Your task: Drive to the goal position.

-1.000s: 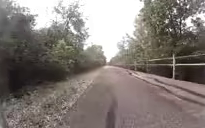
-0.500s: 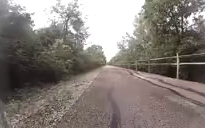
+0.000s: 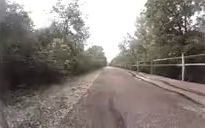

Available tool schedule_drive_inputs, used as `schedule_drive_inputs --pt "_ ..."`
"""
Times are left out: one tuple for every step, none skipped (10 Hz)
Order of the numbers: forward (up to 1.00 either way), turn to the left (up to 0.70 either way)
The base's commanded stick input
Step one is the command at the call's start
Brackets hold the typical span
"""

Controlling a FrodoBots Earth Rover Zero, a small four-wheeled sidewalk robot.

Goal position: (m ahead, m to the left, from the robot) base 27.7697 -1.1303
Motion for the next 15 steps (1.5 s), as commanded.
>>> schedule_drive_inputs --pt "0.7 0.03" --pt "0.7 0.03" --pt "0.7 0.02" --pt "0.7 0.03" --pt "0.7 0.03" --pt "0.7 0.02" --pt "0.7 0.02" --pt "0.7 0.0" --pt "0.7 0.0" --pt "0.7 0.0" --pt "0.7 0.0" --pt "0.7 -0.06" --pt "0.7 -0.3" --pt "0.7 -0.33" --pt "0.7 -0.33"
